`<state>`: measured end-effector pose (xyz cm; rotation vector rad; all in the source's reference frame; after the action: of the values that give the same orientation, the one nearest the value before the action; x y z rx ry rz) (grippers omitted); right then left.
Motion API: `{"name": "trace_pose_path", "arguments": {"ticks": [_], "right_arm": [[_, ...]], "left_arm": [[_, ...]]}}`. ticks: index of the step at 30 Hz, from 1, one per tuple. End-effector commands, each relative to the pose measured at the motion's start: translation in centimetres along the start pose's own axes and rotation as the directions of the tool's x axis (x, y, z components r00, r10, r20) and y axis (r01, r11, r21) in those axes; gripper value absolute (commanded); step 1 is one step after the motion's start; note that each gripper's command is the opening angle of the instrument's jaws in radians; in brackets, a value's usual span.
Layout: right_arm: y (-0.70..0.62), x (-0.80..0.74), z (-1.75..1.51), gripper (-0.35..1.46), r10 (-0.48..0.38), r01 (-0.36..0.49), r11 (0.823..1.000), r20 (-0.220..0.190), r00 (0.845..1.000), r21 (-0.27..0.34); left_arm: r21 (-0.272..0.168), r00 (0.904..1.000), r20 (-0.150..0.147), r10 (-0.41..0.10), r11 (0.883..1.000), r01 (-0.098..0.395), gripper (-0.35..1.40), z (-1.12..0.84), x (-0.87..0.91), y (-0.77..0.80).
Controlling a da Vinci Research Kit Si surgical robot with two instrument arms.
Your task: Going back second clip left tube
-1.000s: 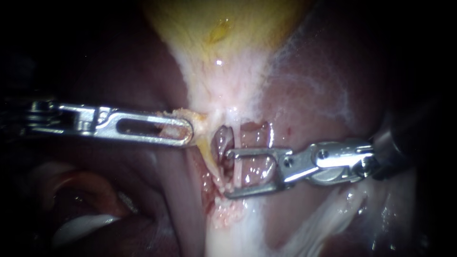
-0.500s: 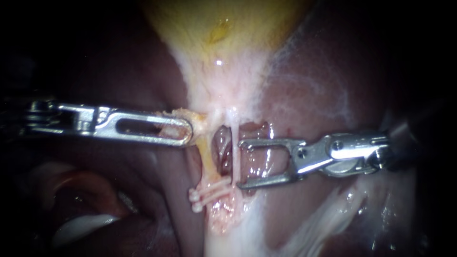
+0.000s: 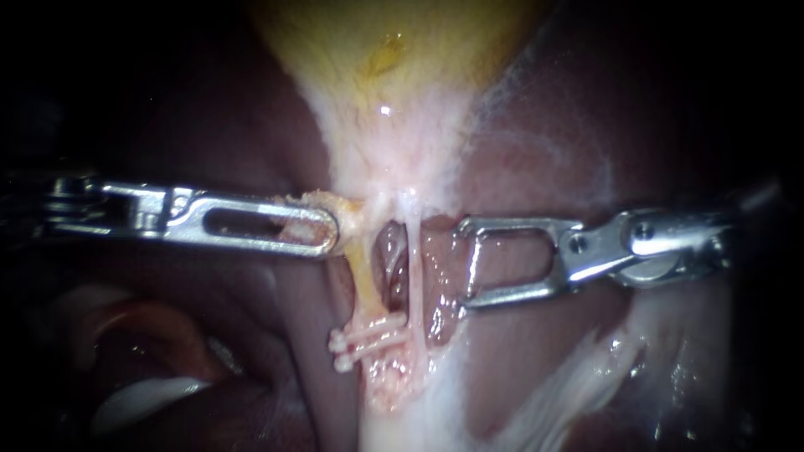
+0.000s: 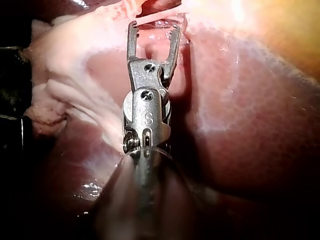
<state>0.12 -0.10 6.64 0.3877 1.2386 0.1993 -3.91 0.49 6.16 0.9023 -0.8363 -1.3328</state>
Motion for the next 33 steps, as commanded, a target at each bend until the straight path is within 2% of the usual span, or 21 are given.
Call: {"name": "trace_pose_path", "arguments": {"ticks": [1, 9, 12, 18, 26, 33], "right_arm": [[0.01, 0.02, -0.05, 0.50, -0.001, 0.001, 1.000, 0.001, 1.000, -0.002], [0.01, 0.05, -0.20, 0.50, -0.008, 0.008, 1.000, 0.000, 1.000, 0.003], [-0.02, 0.06, -0.20, 0.50, -0.008, 0.008, 1.000, -0.002, 1.000, 0.013], [-0.05, 0.08, -0.20, 0.50, -0.015, 0.015, 1.000, -0.004, 1.000, 0.020], [-0.06, 0.08, -0.20, 0.50, -0.015, 0.015, 1.000, -0.004, 1.000, 0.021], [-0.06, 0.09, -0.20, 0.50, -0.015, 0.015, 1.000, -0.005, 1.000, 0.024]], "left_arm": [[0.000, 1.0000, 0.000, 0.000, 1.000, 0.000, -0.35, 0.01, 0.00, 0.00], [-0.003, 1.0000, 0.003, 0.001, 1.000, -0.001, -0.35, 0.05, -0.02, 0.05], [-0.003, 1.0000, 0.005, 0.003, 1.000, -0.003, -0.35, 0.09, -0.04, 0.12], [-0.006, 0.9999, 0.009, 0.009, 1.000, -0.009, -0.35, 0.24, -0.06, 0.29], [-0.012, 0.9998, 0.019, 0.012, 1.000, -0.012, -0.35, 0.49, -0.11, 0.39], [-0.014, 0.9997, 0.022, 0.013, 1.000, -0.013, -0.35, 0.55, -0.16, 0.47]]}}
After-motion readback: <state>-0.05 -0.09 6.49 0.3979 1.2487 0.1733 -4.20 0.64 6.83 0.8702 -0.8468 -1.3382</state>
